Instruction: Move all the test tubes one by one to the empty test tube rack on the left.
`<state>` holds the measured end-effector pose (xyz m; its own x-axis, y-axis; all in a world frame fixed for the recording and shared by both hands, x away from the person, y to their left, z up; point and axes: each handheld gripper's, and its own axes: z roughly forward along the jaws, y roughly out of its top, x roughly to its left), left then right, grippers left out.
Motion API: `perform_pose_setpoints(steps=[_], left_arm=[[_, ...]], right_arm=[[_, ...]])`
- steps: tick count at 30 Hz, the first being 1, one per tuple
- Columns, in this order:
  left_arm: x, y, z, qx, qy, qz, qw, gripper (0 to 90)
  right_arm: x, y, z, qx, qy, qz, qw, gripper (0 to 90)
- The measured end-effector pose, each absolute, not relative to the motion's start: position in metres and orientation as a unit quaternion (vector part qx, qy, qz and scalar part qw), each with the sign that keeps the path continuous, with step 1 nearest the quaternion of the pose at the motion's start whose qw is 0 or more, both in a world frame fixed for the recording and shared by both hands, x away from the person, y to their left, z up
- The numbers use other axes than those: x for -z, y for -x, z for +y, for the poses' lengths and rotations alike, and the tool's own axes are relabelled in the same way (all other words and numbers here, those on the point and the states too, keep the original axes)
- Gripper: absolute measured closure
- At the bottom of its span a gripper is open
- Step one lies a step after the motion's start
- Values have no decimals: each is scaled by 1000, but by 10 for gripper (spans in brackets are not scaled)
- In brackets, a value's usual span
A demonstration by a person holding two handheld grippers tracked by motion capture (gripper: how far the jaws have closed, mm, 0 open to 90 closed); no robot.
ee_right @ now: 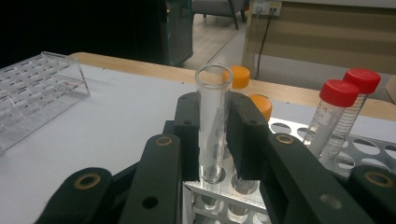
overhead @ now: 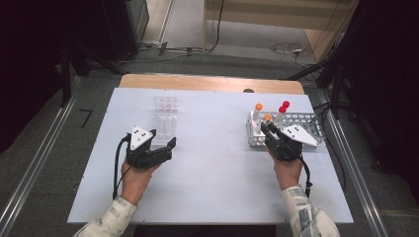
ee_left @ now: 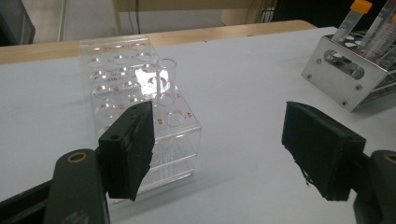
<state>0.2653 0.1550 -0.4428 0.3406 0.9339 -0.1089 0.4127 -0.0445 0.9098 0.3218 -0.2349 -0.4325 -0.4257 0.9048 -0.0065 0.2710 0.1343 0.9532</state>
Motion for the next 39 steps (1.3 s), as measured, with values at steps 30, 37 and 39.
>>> perform_pose_setpoints(steps=[30, 37, 39], left_arm=[[441, -264, 150, -273, -672, 498, 476, 237], [440, -262, 147, -272, -674, 492, 479, 237], [439, -262, 145, -270, -674, 490, 482, 238]], right_arm=[[434, -300, -201, -521, -379, 717, 264, 728], [440, -297, -189, -519, -368, 731, 248, 728], [441, -295, -184, -521, -362, 734, 241, 728]])
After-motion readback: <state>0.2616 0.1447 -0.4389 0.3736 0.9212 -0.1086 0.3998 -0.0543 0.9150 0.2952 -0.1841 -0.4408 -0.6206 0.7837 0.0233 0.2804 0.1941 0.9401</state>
